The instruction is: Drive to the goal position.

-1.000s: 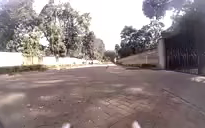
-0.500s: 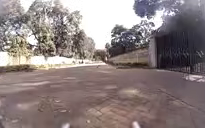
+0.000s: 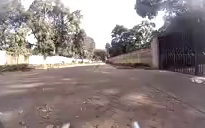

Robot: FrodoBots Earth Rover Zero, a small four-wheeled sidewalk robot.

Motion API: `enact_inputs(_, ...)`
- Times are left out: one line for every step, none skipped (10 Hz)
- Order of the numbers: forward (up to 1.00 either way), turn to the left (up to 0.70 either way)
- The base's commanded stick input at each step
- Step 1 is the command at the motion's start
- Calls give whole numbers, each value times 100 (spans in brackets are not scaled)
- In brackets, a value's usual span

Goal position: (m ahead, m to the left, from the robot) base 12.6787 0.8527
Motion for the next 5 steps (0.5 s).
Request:
enact_inputs(69, 0)
enact_inputs(69, 0)
enact_inputs(69, 0)
enact_inputs(69, 0)
enact_inputs(69, -15)
